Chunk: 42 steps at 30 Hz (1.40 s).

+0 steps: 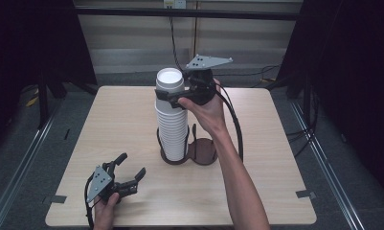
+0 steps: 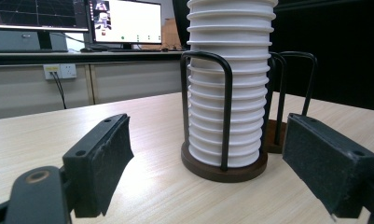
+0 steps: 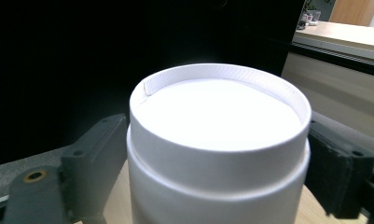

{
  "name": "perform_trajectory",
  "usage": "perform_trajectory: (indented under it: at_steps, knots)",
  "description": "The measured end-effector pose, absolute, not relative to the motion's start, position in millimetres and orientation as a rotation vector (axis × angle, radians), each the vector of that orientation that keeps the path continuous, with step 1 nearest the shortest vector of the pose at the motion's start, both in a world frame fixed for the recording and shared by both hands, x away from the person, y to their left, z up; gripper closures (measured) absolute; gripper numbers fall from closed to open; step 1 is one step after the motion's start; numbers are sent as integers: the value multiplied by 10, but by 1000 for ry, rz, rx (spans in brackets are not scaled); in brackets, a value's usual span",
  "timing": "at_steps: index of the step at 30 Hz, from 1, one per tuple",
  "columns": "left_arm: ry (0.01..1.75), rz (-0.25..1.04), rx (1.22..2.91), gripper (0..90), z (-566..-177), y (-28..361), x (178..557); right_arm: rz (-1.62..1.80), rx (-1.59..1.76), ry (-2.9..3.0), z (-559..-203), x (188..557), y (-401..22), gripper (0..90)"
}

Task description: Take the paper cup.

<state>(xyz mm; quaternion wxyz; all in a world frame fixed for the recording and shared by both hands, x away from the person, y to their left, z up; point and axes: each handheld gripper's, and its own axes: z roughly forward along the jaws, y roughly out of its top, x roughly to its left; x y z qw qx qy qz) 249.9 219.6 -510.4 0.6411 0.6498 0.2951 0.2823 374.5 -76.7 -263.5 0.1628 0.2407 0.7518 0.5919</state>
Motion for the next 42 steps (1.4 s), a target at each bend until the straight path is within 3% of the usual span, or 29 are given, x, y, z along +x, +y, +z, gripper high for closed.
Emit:
perform_trajectory:
  at_steps: [8,42]
  knots:
    - [672,641,1481,156,-5104,2195,2499,1667,694,2141,-2627,3745,-765,210]
    - [671,640,1481,155,-5104,2196,2499,1811,673,2016,-2344,3698,-883,219]
